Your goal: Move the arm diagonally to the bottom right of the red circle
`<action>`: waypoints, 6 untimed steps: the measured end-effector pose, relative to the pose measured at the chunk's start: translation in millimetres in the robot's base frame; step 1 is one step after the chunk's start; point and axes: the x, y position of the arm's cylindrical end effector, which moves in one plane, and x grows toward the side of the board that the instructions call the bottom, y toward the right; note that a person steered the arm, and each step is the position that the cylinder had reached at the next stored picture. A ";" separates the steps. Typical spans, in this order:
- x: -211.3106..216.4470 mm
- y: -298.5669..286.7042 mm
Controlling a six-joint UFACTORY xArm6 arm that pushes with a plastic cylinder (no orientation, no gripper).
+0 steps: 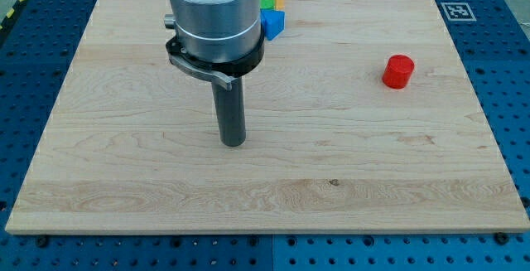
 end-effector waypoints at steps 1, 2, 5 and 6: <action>0.0 7.2; 0.0 51.7; 0.0 185.4; 1.6 188.2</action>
